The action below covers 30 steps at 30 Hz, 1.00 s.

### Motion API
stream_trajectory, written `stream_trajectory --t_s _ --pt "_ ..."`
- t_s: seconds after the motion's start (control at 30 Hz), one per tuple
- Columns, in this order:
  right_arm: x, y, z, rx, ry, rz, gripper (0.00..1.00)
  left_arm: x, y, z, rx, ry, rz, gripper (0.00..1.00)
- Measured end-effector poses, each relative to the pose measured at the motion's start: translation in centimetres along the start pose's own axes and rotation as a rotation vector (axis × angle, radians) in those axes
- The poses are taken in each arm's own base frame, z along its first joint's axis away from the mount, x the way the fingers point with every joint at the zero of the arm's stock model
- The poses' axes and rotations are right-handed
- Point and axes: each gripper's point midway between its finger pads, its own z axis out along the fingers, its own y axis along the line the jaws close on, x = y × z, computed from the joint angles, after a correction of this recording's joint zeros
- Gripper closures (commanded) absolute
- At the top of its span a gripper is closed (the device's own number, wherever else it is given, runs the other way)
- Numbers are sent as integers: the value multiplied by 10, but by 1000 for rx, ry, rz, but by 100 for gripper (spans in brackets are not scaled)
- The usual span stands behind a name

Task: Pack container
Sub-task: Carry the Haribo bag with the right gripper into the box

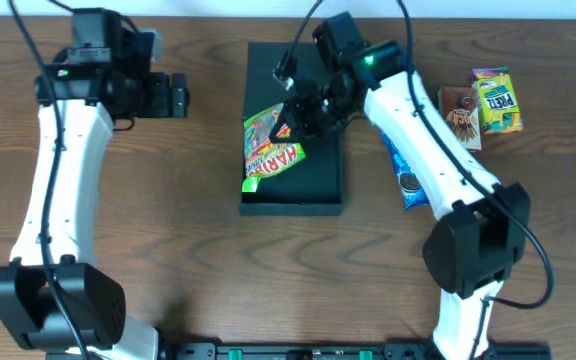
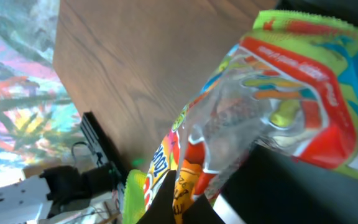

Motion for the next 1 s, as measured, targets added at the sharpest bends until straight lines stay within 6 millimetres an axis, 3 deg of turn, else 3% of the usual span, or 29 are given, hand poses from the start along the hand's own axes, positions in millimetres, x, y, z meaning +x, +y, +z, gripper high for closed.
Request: stream_trajectory --t_s 0.23,0.63,0.87,1.0 --pt "-5 -15 27 -27 -43 43 98 -1 10 -3 4 -7 -22 5" --pt "7 -41 47 21 -37 169 98 -1 8 -3 19 -8 -19 5" --pt "4 -39 39 16 -56 167 99 -2 8 -3 19 -13 -18 5" --pt "-1 -24 18 16 -108 112 98 -5 8 -3 18 -24 -15 5"
